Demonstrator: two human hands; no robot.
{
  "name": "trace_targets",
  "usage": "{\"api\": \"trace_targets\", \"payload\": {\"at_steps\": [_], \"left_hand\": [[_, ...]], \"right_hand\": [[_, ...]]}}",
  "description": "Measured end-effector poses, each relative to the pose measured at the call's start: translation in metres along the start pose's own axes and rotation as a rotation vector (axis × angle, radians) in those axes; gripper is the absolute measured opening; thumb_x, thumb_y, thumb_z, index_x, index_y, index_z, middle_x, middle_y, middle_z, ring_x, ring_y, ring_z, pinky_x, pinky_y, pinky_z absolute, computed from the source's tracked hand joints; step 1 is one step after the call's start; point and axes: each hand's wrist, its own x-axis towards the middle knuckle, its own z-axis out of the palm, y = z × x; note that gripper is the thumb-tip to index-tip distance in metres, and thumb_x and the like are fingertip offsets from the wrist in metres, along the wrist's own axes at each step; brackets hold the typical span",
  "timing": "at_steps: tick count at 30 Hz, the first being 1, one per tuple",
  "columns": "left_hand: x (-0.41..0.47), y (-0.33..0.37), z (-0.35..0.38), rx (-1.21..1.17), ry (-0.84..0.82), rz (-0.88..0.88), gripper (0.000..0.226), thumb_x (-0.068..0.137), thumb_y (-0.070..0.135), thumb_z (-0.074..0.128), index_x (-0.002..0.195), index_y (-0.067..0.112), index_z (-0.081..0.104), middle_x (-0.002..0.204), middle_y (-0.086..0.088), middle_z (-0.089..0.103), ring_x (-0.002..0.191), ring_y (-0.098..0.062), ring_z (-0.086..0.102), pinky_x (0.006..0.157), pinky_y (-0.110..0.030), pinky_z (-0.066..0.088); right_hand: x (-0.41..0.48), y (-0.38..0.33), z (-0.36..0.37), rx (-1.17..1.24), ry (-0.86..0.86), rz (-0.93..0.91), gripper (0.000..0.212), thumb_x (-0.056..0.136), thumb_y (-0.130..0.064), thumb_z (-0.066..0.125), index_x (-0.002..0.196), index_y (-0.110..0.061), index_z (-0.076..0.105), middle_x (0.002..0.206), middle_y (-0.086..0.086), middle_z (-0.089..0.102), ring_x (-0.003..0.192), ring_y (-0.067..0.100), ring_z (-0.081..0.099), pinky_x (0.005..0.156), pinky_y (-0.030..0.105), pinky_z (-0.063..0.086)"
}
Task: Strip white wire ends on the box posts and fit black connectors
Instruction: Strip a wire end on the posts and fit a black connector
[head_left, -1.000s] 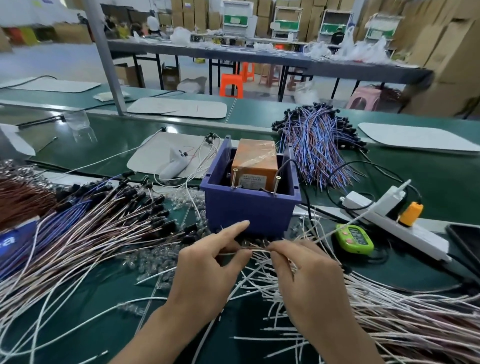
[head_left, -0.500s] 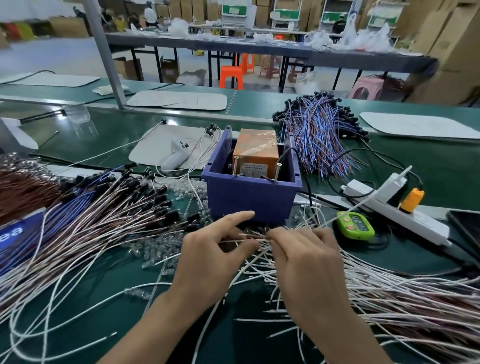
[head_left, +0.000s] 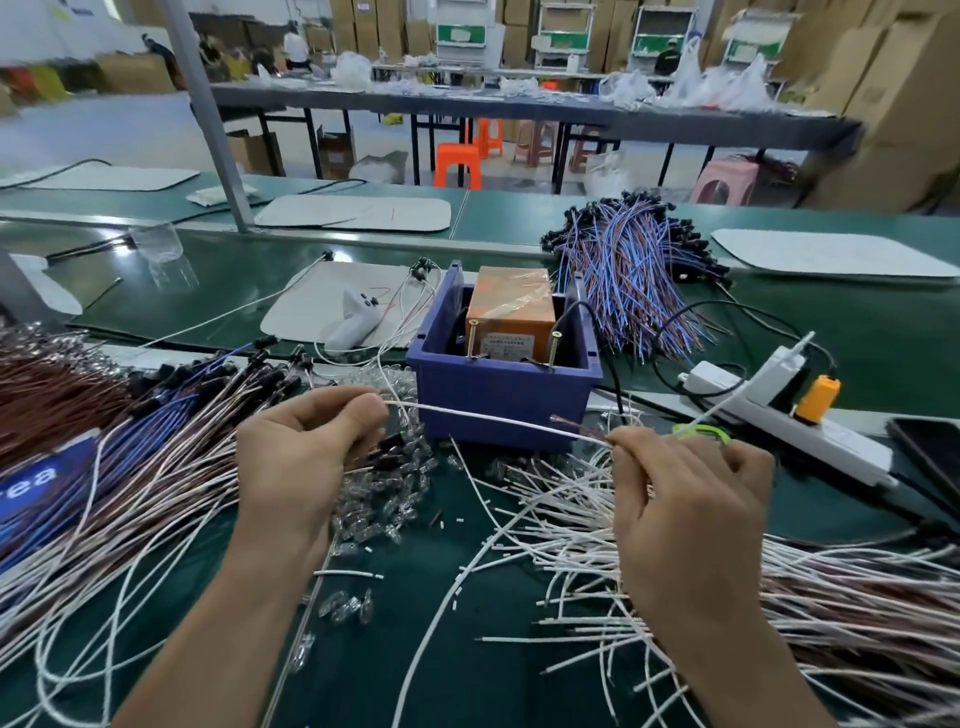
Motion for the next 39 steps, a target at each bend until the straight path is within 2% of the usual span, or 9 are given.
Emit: {"api": "trace_targets", "payload": {"at_steps": [8, 11, 14, 20, 23, 28, 31, 35, 39], "left_hand": [[0.003, 0.001, -0.003, -0.570, -0.234, -0.436, 0.019, 0.085, 0.025, 0.069, 0.087, 0.012, 0.082, 0.085, -0.004, 0.077, 0.067, -0.008, 0.071, 0.062, -0.016, 0.059], [0.005, -0.004, 0.005, -0.489, -0.277, -0.399, 0.028, 0.085, 0.022, 0.066, 0.106, 0.009, 0.078, 0.082, -0.004, 0.074, 0.064, -0.009, 0.068, 0.062, -0.019, 0.060], [-0.001, -0.008, 0.012, -0.296, -0.309, -0.357, 0.023, 0.076, 0.010, 0.074, 0.096, 0.011, 0.083, 0.080, -0.007, 0.073, 0.066, -0.011, 0.068, 0.064, -0.020, 0.059], [-0.011, -0.012, 0.019, -0.247, -0.264, -0.340, 0.043, 0.075, 0.013, 0.074, 0.117, 0.010, 0.072, 0.094, -0.008, 0.078, 0.079, -0.012, 0.073, 0.075, -0.022, 0.061], [-0.012, -0.014, 0.022, -0.118, -0.144, -0.415, 0.015, 0.093, 0.024, 0.068, 0.098, 0.011, 0.071, 0.078, -0.008, 0.075, 0.062, -0.013, 0.068, 0.061, -0.023, 0.059], [-0.013, -0.012, 0.013, 0.217, -0.065, -0.410, 0.066, 0.100, 0.051, 0.058, 0.041, 0.020, 0.056, 0.044, -0.005, 0.046, 0.036, -0.019, 0.043, 0.039, -0.021, 0.038], [-0.014, -0.011, 0.015, 0.238, -0.165, -0.409, 0.068, 0.101, 0.057, 0.051, 0.050, 0.016, 0.071, 0.047, -0.007, 0.055, 0.039, -0.018, 0.051, 0.038, -0.021, 0.038], [-0.012, -0.015, 0.021, 0.031, -0.144, -0.444, 0.034, 0.101, 0.030, 0.061, 0.079, 0.012, 0.079, 0.062, -0.005, 0.067, 0.047, -0.012, 0.057, 0.039, -0.015, 0.036], [-0.007, -0.010, 0.015, -0.175, -0.025, -0.396, 0.035, 0.095, 0.012, 0.061, 0.064, 0.016, 0.077, 0.069, -0.006, 0.074, 0.057, -0.013, 0.069, 0.045, -0.014, 0.047]], "right_hand": [[-0.004, -0.002, 0.004, 0.089, -0.083, 0.015, 0.010, 0.091, -0.021, 0.068, 0.094, -0.018, 0.077, 0.075, -0.007, 0.073, 0.066, 0.018, 0.061, 0.083, 0.039, 0.035], [-0.005, -0.007, 0.006, 0.132, -0.097, 0.057, 0.012, 0.089, -0.022, 0.068, 0.093, -0.019, 0.079, 0.070, -0.008, 0.073, 0.066, 0.007, 0.042, 0.075, 0.033, 0.039], [-0.004, -0.011, 0.005, 0.140, -0.126, 0.061, 0.012, 0.088, -0.022, 0.068, 0.093, -0.020, 0.079, 0.063, -0.010, 0.069, 0.065, 0.003, 0.028, 0.065, 0.025, 0.038], [-0.010, -0.015, 0.002, 0.233, -0.179, 0.036, 0.019, 0.092, -0.027, 0.063, 0.096, -0.021, 0.081, 0.077, -0.011, 0.076, 0.058, 0.009, 0.048, 0.067, 0.029, 0.049], [-0.011, -0.019, 0.002, 0.300, -0.186, 0.041, 0.028, 0.094, -0.032, 0.057, 0.099, -0.020, 0.081, 0.078, -0.013, 0.075, 0.064, 0.005, 0.044, 0.067, 0.029, 0.049], [-0.012, -0.020, 0.003, 0.304, -0.114, 0.039, 0.024, 0.093, -0.029, 0.060, 0.096, -0.018, 0.081, 0.077, -0.013, 0.074, 0.071, -0.005, 0.038, 0.066, 0.027, 0.048], [-0.012, -0.021, 0.004, 0.304, -0.079, 0.001, 0.022, 0.093, -0.028, 0.061, 0.095, -0.018, 0.081, 0.080, -0.013, 0.075, 0.070, -0.003, 0.040, 0.070, 0.028, 0.047], [-0.014, -0.025, 0.004, 0.337, -0.170, -0.096, 0.014, 0.090, -0.025, 0.066, 0.090, -0.024, 0.079, 0.079, -0.015, 0.076, 0.066, 0.001, 0.057, 0.076, 0.028, 0.045], [-0.016, -0.028, 0.003, 0.384, -0.281, -0.133, 0.015, 0.089, -0.025, 0.064, 0.084, -0.026, 0.077, 0.074, -0.016, 0.073, 0.060, 0.002, 0.061, 0.081, 0.029, 0.045]]}}
